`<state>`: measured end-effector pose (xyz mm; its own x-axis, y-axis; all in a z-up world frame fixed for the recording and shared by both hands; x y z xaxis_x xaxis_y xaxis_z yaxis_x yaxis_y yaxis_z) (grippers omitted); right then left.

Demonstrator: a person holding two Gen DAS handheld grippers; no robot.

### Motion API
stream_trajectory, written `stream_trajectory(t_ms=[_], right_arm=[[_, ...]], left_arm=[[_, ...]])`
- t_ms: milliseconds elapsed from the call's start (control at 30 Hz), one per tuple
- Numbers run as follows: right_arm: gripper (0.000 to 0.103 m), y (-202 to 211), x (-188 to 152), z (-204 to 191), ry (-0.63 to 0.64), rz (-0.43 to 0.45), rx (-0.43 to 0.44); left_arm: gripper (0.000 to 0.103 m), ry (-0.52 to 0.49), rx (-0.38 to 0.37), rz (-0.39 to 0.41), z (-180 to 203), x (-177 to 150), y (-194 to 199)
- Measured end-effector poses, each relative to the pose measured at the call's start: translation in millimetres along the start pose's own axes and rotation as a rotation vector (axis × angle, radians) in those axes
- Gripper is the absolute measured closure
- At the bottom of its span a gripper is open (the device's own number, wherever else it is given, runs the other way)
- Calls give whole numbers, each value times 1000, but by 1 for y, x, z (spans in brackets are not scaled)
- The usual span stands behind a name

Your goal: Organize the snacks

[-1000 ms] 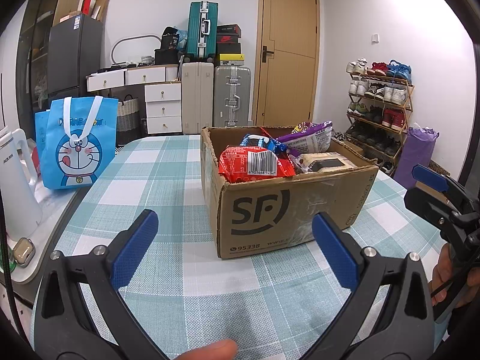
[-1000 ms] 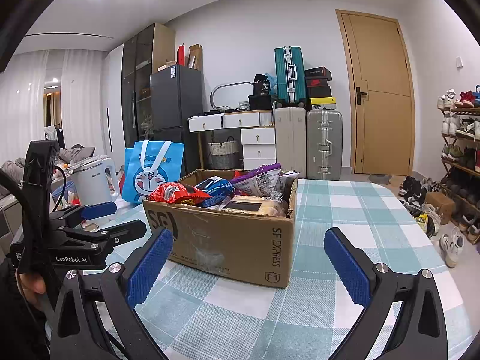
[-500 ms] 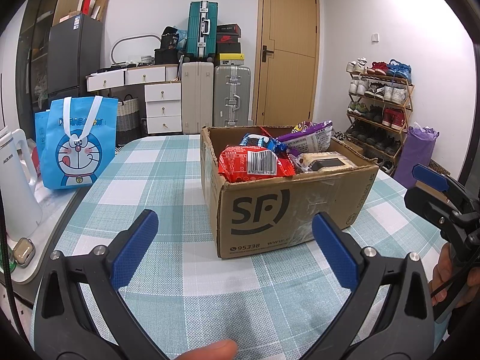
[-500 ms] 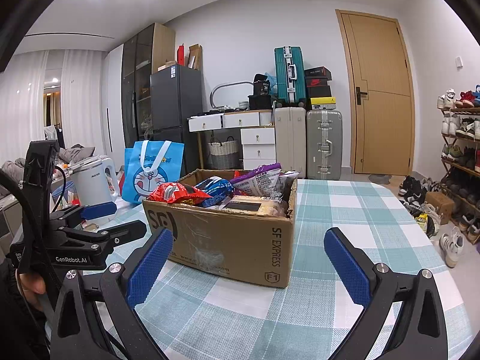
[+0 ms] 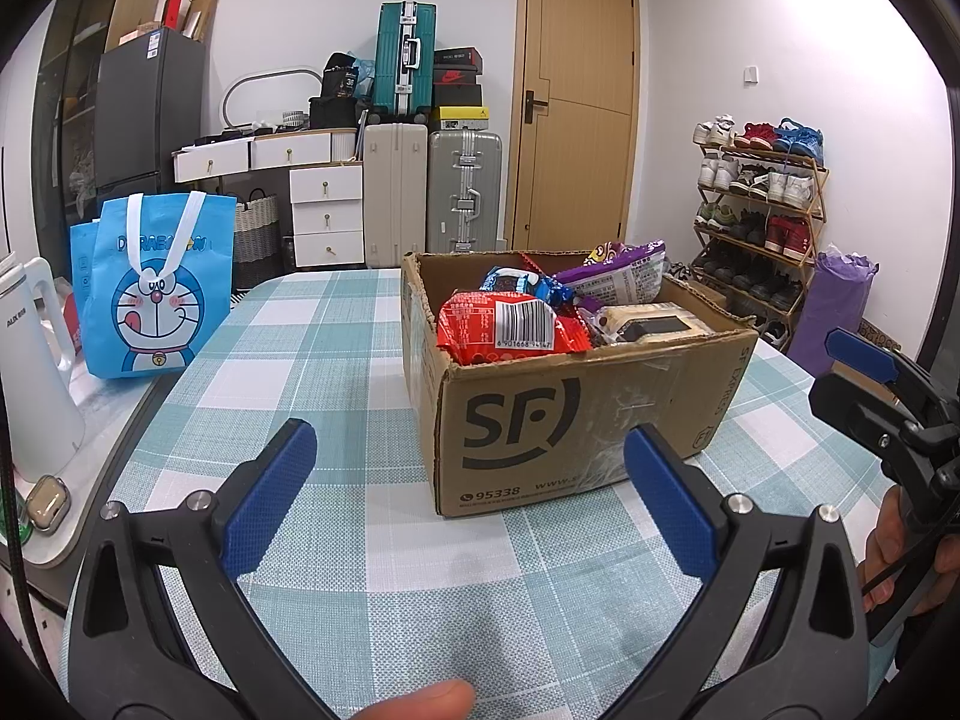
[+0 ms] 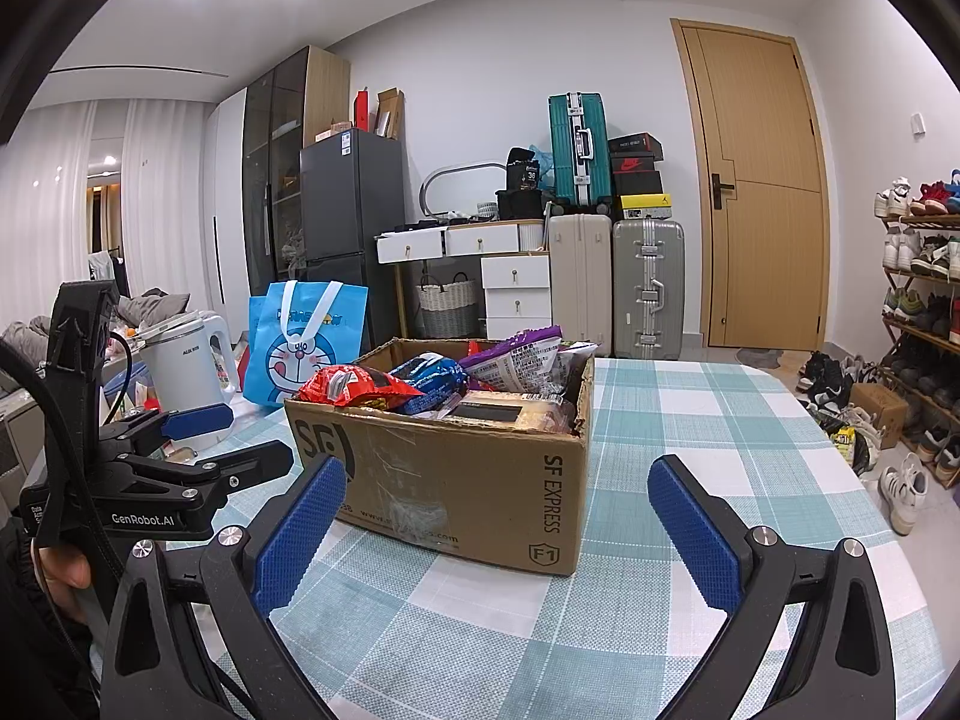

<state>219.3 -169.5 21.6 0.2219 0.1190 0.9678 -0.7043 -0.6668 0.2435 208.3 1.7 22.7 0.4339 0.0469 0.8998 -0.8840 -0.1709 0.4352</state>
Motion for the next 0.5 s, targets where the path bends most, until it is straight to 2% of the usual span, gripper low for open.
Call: stream_trajectory(t_ms=[500], right_arm=[[1,-1,0,0,-1,0,-1]], left_arm=[[1,2,1,-3,0,-1,-1]])
Point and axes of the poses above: each gripper's, at about its wrist camera, not at the fingertips, and y roughly against the way its jaws point, z to its right, x to its top, the point moved 4 cm from there along -y, roughly the way its jaws point, and after that the axes turned 12 degrees about x, right-handed, at the moved point
